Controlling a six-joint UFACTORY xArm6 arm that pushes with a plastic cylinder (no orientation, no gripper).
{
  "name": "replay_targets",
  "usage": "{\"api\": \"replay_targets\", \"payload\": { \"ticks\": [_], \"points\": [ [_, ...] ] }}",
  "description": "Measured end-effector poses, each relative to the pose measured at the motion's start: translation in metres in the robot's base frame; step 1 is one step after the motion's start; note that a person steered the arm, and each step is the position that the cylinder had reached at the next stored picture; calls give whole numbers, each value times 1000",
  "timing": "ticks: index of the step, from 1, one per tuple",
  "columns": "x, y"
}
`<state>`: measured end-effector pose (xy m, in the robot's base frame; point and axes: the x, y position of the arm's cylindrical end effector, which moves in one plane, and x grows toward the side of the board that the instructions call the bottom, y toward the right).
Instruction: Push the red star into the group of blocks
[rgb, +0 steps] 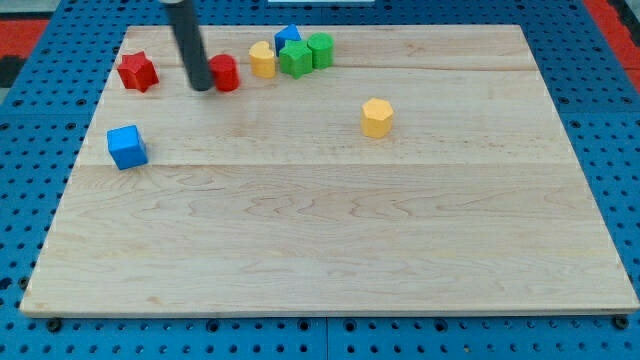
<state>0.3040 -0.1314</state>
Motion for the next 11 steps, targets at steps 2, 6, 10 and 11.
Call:
{"api": "replay_targets", "payload": {
  "ticks": [2, 6, 10, 11],
  "points": [
    [48, -58],
    [-42, -18],
    [-67, -10],
    [-41, -57]
  ]
}}
